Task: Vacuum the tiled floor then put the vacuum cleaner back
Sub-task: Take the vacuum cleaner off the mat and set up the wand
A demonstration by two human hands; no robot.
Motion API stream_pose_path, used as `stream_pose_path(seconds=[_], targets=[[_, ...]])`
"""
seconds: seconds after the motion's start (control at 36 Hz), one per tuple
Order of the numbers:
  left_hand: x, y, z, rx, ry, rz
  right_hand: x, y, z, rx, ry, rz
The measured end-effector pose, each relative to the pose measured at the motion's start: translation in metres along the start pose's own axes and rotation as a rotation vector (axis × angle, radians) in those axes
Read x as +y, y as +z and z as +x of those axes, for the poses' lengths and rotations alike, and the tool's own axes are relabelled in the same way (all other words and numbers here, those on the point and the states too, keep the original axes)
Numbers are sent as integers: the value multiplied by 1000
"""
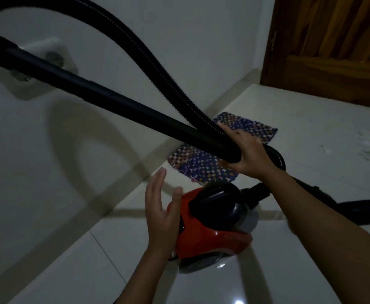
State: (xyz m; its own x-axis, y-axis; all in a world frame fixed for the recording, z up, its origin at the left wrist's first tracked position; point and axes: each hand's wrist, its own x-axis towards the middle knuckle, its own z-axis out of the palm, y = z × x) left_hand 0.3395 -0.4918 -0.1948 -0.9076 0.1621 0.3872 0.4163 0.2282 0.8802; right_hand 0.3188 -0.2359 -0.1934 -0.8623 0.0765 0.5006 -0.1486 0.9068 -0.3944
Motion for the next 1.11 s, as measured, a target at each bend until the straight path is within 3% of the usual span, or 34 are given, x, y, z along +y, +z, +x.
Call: stream_pose_path(seconds=[0.17, 0.28, 0.42, 0.81, 0.94, 1.11], targets=[[46, -4, 64, -61, 701, 433, 2, -4, 0, -20, 20, 28], [58, -1, 102, -163, 908, 804, 3, -5, -4, -33, 12, 47], [62, -9, 118, -296, 952, 1033, 0, -7, -8, -50, -5, 62], [72, -21, 120, -571, 1011, 1156, -2, -16, -12, -156, -81, 13], [78, -26, 117, -638, 957, 1149, -4, -17, -18, -137, -140, -21], [93, -21, 115, -660, 806, 1109, -6, -19, -28, 7, -113, -105]])
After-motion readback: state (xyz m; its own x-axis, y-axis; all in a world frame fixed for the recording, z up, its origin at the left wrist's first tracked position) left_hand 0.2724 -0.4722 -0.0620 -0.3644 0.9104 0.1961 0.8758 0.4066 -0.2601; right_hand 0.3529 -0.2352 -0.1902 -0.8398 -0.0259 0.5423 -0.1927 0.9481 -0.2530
